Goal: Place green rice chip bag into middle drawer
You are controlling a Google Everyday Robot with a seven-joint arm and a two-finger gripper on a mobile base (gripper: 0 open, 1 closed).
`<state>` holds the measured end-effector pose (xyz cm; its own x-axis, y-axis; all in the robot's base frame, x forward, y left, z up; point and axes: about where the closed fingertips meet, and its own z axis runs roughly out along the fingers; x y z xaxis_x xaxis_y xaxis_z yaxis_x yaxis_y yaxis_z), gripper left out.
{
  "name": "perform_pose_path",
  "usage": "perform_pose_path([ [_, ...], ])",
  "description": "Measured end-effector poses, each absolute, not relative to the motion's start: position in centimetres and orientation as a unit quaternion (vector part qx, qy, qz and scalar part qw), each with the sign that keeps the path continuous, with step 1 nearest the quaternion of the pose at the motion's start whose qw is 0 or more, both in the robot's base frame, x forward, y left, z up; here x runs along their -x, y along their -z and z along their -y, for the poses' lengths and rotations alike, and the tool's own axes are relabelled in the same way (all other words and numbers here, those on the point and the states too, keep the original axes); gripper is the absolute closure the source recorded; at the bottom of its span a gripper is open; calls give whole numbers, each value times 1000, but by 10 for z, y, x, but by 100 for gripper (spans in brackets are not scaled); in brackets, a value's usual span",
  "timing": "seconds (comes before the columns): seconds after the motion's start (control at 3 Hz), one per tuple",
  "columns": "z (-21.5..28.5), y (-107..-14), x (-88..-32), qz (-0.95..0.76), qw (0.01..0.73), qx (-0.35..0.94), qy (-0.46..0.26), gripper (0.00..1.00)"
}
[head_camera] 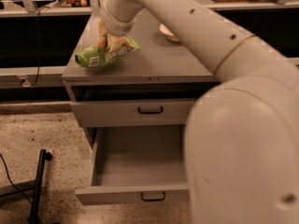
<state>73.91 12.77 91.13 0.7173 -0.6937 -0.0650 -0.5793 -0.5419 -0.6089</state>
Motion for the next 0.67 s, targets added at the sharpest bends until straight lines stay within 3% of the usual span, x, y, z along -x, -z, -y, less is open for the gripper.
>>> perform_pose_path([
  [0.33, -79, -959, -691, -420, 352, 830, 103, 100],
  [0.67, -36, -965, -631, -494, 352, 792, 74, 100],
])
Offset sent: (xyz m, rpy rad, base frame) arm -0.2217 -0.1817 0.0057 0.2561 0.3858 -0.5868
